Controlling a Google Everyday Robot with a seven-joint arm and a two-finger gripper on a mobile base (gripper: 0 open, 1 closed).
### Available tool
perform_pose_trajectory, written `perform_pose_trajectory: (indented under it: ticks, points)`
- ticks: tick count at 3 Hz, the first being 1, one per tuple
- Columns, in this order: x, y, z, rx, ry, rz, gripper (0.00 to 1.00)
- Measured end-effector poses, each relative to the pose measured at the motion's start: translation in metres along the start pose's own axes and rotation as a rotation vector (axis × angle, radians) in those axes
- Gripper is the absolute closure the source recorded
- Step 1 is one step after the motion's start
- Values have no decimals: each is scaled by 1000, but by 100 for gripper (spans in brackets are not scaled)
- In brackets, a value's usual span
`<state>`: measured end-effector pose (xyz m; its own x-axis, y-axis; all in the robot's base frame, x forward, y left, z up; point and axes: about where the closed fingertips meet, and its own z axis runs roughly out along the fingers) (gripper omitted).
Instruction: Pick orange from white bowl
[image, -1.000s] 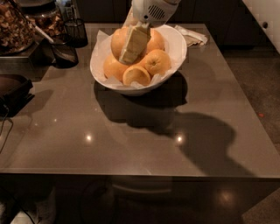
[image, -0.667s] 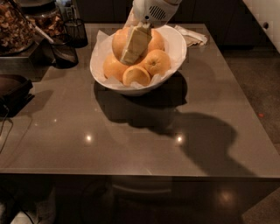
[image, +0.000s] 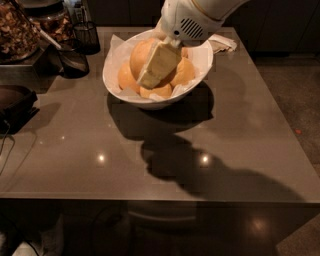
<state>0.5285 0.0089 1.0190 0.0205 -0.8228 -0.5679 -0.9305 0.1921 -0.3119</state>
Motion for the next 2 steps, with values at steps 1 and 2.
perform_pose_trajectory:
  ticks: [1,2]
  points:
    - [-1,30,-15,37,0,53,100]
    - [-1,32,-14,35,4,48,100]
